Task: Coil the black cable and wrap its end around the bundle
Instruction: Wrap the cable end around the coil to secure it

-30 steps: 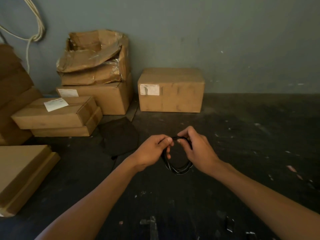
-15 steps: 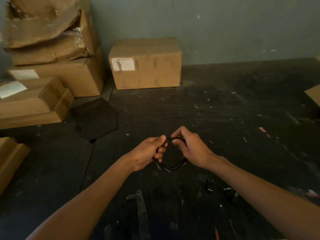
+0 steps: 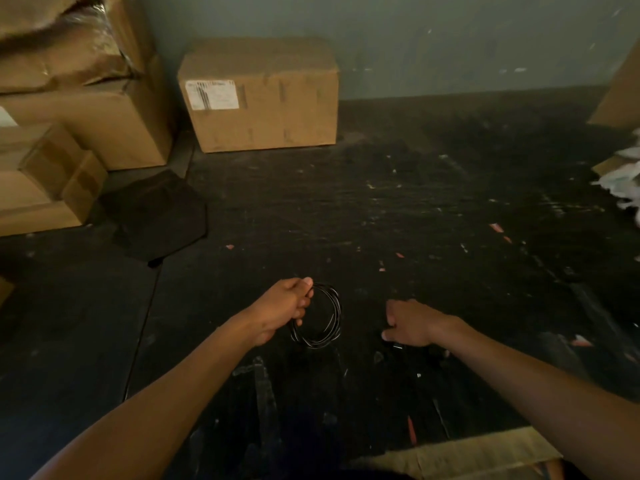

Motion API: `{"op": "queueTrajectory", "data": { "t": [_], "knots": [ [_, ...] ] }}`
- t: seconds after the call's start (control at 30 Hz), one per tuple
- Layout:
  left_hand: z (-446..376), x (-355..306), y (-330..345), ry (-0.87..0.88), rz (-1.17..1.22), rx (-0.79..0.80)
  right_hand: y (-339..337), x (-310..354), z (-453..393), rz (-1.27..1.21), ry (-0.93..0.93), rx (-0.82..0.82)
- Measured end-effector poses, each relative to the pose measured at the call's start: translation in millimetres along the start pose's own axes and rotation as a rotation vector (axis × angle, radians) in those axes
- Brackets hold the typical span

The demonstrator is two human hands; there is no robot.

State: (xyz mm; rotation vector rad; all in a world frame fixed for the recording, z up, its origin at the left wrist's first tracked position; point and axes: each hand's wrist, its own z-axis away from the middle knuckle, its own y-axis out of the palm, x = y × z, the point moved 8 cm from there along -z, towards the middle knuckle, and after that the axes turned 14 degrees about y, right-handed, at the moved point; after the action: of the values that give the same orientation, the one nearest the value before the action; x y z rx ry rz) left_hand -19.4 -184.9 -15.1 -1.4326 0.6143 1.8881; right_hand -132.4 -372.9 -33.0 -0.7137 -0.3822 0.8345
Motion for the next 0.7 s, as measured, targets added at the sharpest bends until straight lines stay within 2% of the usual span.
{"op": "queueTrajectory", "data": {
  "t": [0.27,0.5,0.7],
  "knots": [
    [-3.9,2.1,-3.9,-0.011,0.02,0.003,-5.4,11.6,-4.7,-0.049,-0.011,0.033],
    [-1.1,-8.9,-12.3,0.03,-0.042,-0.07,-68.5,70.4,26.4,-0.557,-0.383,-0.179],
    [0.7,-40.5,-22.2,0.141,-0.079,-0.162,-99.3,116.7,59.7,-0.58,-0.578,-0.345]
  ]
}}
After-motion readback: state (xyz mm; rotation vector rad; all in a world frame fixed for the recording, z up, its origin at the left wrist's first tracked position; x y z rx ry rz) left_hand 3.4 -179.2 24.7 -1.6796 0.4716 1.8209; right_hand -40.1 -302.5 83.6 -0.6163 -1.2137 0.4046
